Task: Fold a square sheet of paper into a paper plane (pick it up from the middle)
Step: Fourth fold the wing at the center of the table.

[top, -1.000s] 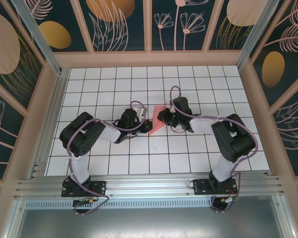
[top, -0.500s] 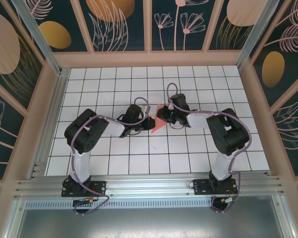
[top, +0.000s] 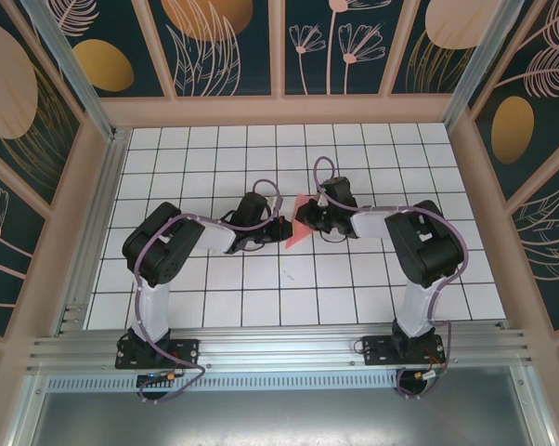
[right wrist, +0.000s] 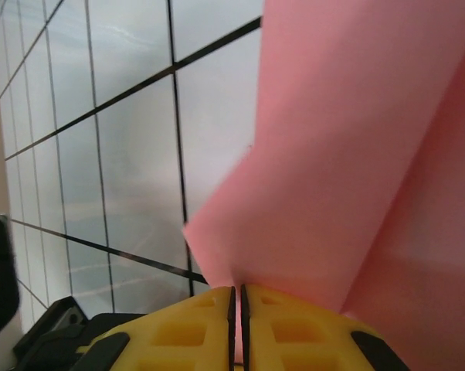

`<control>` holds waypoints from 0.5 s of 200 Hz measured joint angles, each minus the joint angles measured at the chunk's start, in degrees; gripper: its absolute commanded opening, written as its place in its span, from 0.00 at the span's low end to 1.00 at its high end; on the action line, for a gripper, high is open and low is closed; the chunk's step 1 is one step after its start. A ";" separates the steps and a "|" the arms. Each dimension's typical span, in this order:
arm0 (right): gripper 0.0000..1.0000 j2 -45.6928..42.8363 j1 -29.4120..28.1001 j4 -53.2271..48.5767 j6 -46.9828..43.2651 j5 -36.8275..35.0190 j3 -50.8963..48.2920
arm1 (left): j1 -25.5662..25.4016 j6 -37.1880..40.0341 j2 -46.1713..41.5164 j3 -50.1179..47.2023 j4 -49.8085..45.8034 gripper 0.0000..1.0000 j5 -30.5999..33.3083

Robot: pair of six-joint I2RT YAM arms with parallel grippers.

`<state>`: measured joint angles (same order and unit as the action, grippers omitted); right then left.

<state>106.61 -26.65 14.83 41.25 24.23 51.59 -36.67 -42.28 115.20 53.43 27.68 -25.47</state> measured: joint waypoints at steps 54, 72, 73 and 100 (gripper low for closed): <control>0.15 1.99 0.52 2.12 3.78 -0.37 -1.01 | 0.00 -1.11 -0.09 0.17 0.57 0.24 -1.22; 0.14 1.95 0.55 3.67 5.79 -0.76 -1.79 | 0.00 -1.53 -0.35 -0.13 1.29 0.27 -1.88; 0.14 1.92 0.55 3.87 6.01 -0.83 -1.88 | 0.00 -1.55 -0.42 -0.22 1.38 0.27 -1.99; 0.15 1.81 0.59 6.73 8.87 -1.31 -3.28 | 0.02 -1.57 -1.20 -1.70 2.16 0.23 -2.23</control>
<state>108.42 -26.06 21.56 50.13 22.92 48.31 -36.64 -43.86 113.99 51.72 29.85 -27.70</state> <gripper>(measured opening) 0.146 0.254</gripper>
